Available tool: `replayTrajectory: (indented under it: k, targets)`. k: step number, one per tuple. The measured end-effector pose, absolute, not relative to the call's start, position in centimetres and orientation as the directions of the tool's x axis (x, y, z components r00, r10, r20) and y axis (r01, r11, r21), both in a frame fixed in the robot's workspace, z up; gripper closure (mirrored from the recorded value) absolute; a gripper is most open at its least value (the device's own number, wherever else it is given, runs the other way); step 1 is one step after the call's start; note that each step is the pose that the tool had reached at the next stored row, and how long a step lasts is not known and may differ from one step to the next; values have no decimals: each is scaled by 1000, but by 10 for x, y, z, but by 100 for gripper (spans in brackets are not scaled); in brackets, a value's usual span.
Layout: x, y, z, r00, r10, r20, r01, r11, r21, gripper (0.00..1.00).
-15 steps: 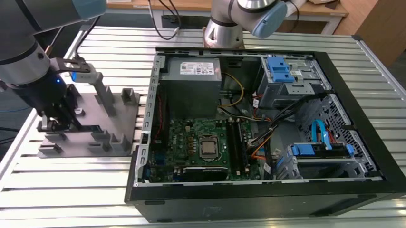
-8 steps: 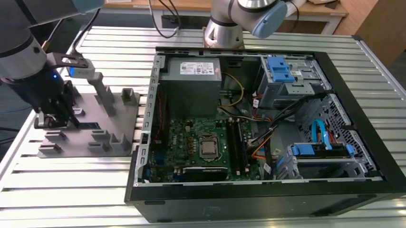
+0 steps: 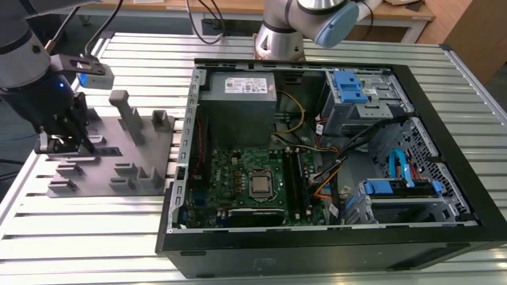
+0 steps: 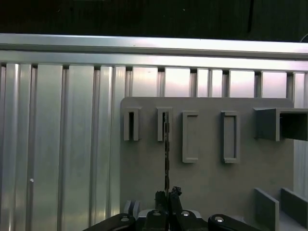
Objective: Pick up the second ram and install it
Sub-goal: 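Pick up the second ram and move it above second insertion slot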
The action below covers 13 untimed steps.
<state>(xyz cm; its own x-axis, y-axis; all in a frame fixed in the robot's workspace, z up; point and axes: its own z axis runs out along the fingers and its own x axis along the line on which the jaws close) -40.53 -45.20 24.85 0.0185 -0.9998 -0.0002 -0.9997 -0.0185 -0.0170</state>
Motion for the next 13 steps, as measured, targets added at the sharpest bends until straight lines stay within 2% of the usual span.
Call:
replayTrajectory:
  k: [13]
  targets:
    - [-405,-452,278,18,-1000,0,-1000,-18,-17,86]
